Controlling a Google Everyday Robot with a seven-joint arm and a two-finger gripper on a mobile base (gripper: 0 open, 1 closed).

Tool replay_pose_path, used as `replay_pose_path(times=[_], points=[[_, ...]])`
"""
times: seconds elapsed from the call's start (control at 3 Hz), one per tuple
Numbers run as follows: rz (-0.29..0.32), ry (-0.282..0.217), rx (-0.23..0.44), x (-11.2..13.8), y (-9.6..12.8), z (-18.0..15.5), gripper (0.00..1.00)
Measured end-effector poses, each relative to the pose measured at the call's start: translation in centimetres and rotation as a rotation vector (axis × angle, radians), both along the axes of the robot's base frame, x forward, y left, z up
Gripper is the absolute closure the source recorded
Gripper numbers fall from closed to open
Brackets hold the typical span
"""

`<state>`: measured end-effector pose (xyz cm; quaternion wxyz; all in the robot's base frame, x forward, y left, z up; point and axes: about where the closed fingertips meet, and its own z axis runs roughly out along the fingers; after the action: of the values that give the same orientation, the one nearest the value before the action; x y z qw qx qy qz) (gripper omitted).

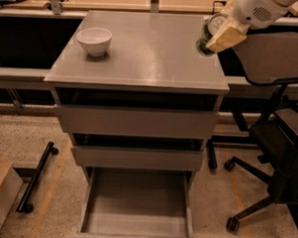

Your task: Pick green can from bottom drawer and place on counter

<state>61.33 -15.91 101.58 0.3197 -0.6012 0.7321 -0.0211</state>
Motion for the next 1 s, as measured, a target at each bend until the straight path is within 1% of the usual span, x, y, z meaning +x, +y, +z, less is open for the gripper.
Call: replay_pose_path(times=[0.33, 0.67, 1.0], points=[[0.030, -0.003, 0.024, 3.8, 1.5, 0.2, 1.00], [0.022, 0.022, 0.058, 7.4, 2.3, -1.0, 1.00], [-0.017, 0.088, 0.070, 10.6, 2.6, -3.9, 1.00]])
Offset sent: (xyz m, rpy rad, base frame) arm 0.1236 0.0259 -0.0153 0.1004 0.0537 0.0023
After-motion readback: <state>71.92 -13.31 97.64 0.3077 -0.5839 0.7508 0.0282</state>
